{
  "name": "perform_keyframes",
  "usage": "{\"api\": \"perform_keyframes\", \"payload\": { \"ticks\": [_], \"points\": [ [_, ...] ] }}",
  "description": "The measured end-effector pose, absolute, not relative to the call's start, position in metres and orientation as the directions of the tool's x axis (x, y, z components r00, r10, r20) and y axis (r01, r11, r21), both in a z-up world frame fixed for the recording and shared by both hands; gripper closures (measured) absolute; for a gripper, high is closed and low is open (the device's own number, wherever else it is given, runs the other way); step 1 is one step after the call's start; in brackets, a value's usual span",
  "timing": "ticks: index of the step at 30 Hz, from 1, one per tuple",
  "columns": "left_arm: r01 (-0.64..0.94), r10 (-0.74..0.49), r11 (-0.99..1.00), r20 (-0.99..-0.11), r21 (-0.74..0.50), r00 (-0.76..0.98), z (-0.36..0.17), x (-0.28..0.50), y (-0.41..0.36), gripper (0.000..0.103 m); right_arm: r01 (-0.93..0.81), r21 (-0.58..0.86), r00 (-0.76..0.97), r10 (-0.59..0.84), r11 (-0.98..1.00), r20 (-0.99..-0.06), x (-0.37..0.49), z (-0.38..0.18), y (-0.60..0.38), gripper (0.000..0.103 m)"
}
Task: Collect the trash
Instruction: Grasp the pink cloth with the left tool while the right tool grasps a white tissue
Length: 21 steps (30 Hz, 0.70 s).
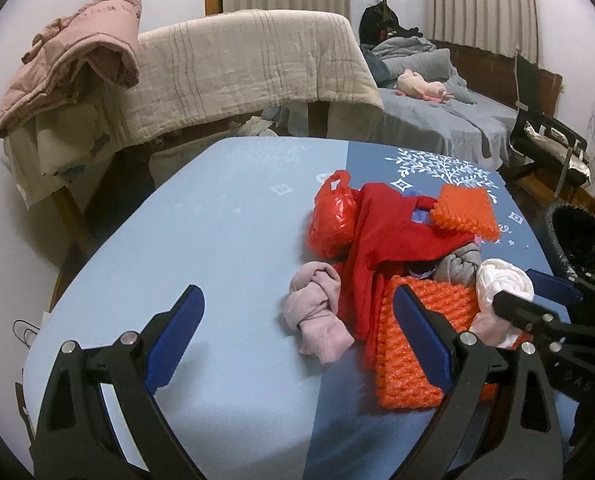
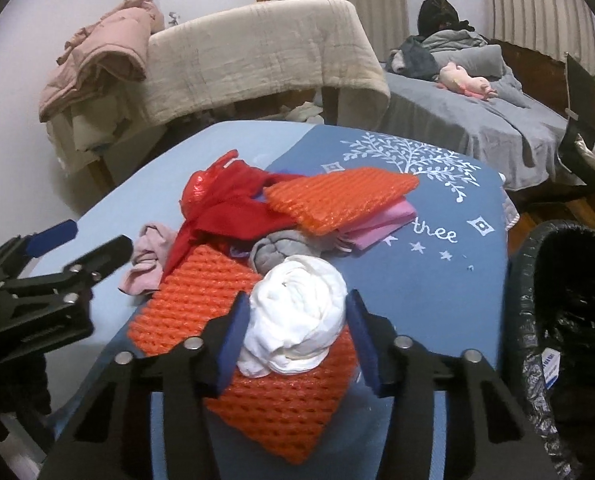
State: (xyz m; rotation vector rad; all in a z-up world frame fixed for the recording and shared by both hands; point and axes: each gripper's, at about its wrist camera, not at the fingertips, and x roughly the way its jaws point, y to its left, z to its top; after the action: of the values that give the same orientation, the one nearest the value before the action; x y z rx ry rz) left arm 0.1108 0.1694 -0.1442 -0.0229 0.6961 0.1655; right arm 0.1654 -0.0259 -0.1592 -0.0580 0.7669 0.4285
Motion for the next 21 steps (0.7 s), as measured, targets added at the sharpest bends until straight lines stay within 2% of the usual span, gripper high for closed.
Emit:
{"api": "perform_keyframes", "payload": {
  "ticks": [2, 4, 9, 11, 12, 13, 14, 18, 21],
  "points": [
    [-0.156, 0.139, 0.987, -0.644, 0.031, 0.753, -0.146, 0.113, 0.169, 0.013, -0.404, 0.114, 0.636, 0.368, 0.908, -0.678, 0.165, -0.157, -0.029, 0.062],
    [-0.145, 0.128, 0.989, -0.655, 0.027, 0.745, -0.150, 0.118, 0.169, 0.027, -0.404, 0.128, 0.636, 0.379, 0.906, -0.673, 0.165, -0.154, -0.033, 0.063],
    [-0.122, 0.100, 0.992, -0.679, 0.015, 0.728, -0.159, 0.128, 0.168, 0.039, -0.402, 0.134, 0.656, 0.387, 0.906, -0.648, 0.164, -0.144, -0.041, 0.064],
    [-0.109, 0.080, 0.994, -0.689, 0.003, 0.720, -0.164, 0.132, 0.167, 0.049, -0.403, 0.132, 0.662, 0.388, 0.906, -0.642, 0.164, -0.140, -0.044, 0.064],
    [-0.102, 0.069, 0.995, -0.693, -0.006, 0.717, -0.165, 0.132, 0.167, 0.057, -0.403, 0.130, 0.663, 0.387, 0.906, -0.640, 0.164, -0.139, -0.044, 0.065],
    [-0.095, 0.056, 0.995, -0.697, -0.018, 0.715, -0.167, 0.133, 0.168, 0.065, -0.404, 0.130, 0.664, 0.388, 0.906, -0.639, 0.164, -0.138, -0.045, 0.069],
    [-0.097, 0.054, 0.995, -0.699, -0.021, 0.713, -0.168, 0.134, 0.168, 0.069, -0.405, 0.130, 0.664, 0.389, 0.905, -0.639, 0.165, -0.138, -0.046, 0.076],
    [-0.104, 0.054, 0.994, -0.689, -0.031, 0.723, -0.166, 0.132, 0.170, 0.092, -0.415, 0.129, 0.654, 0.394, 0.900, -0.646, 0.165, -0.137, -0.048, 0.080],
    [-0.110, 0.054, 0.993, -0.686, -0.039, 0.726, -0.164, 0.130, 0.172, 0.096, -0.422, 0.129, 0.644, 0.397, 0.897, -0.654, 0.165, -0.140, -0.048, 0.080]
  ]
}}
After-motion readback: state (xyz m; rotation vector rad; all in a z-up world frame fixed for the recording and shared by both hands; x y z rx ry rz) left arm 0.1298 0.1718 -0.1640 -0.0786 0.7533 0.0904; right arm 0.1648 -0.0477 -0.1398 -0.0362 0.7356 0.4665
